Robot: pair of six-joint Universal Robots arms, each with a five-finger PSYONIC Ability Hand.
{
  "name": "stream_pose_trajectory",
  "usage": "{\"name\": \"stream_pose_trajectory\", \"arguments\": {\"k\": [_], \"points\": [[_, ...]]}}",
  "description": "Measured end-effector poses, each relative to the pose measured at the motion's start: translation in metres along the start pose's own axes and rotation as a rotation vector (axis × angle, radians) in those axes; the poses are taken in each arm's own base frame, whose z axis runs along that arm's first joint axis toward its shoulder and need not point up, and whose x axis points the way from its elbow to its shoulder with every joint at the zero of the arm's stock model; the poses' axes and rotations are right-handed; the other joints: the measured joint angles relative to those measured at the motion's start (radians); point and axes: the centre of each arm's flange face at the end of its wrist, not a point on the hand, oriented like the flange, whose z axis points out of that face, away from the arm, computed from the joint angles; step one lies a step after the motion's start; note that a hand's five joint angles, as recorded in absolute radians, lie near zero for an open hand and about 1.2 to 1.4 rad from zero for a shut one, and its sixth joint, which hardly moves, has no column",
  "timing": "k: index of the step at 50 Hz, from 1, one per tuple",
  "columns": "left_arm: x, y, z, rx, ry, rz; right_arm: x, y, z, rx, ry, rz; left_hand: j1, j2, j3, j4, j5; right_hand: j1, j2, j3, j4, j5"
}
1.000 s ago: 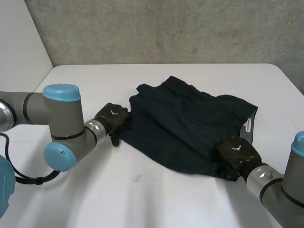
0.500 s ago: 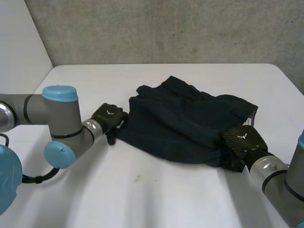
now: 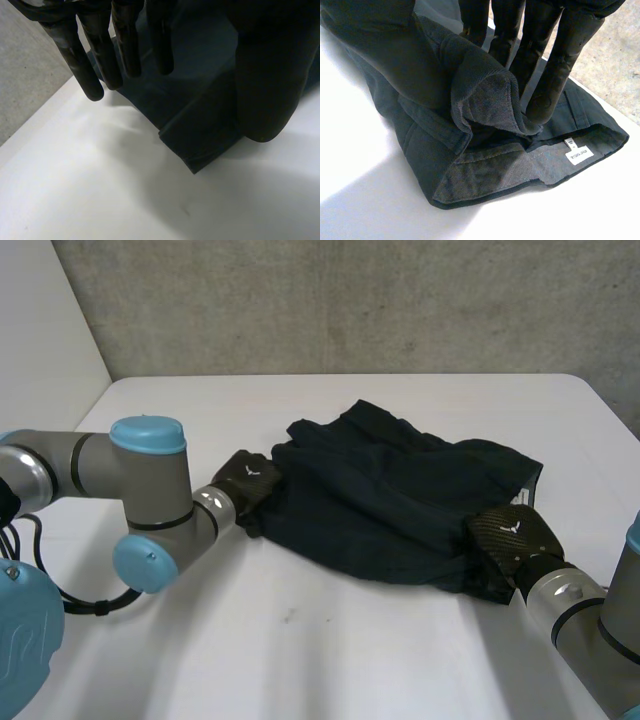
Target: Fold the shorts.
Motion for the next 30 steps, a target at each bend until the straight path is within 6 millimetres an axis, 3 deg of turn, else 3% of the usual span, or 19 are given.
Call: {"name": "stream_pose_trajectory", "arguments": {"k": [9, 10, 12, 18, 25, 27, 28, 30], "points": [[0.000, -0.004, 0.005, 0.017, -0.004, 0.005, 0.001, 0.000, 0.000, -0.001, 0.004, 0.002, 0.130, 0.116, 0.115, 0.116, 0.110, 0.000, 0.000, 0.000, 0.000, 0.000], [0.000, -0.002, 0.007, 0.016, -0.004, 0.005, 0.002, 0.000, 0.001, -0.001, 0.006, 0.002, 0.439, 0.404, 0.401, 0.401, 0.390, 0.000, 0.000, 0.000, 0.000, 0.000], [0.000, -0.001, 0.009, 0.013, -0.004, 0.006, 0.003, 0.000, 0.001, 0.000, 0.009, 0.003, 0.604, 0.593, 0.578, 0.579, 0.566, 0.000, 0.000, 0.000, 0.000, 0.000], [0.000, -0.001, 0.010, 0.002, -0.006, 0.006, 0.007, -0.007, 0.003, 0.024, 0.022, -0.002, 0.662, 0.726, 0.714, 0.729, 0.672, 0.000, 0.000, 0.000, 0.000, 0.000], [-0.024, -0.044, -0.023, 0.027, -0.085, 0.007, 0.020, -0.044, 0.002, 0.133, 0.060, -0.030, 0.662, 0.727, 0.714, 0.730, 0.671, 0.000, 0.000, 0.008, 0.000, 0.000], [-0.036, -0.067, -0.044, 0.059, -0.135, 0.007, 0.027, -0.065, -0.003, 0.179, 0.078, -0.044, 0.662, 0.728, 0.714, 0.730, 0.671, 0.005, 0.006, 0.008, 0.002, 0.000], [-0.045, -0.085, -0.064, 0.091, -0.174, 0.004, 0.033, -0.083, -0.008, 0.213, 0.090, -0.053, 0.661, 0.728, 0.714, 0.730, 0.671, 0.005, 0.006, 0.008, 0.002, 0.000], [-0.047, -0.089, -0.068, 0.099, -0.182, 0.003, 0.034, -0.087, -0.010, 0.222, 0.093, -0.056, 0.662, 0.728, 0.714, 0.730, 0.671, 0.005, 0.006, 0.008, 0.002, 0.000]]}}
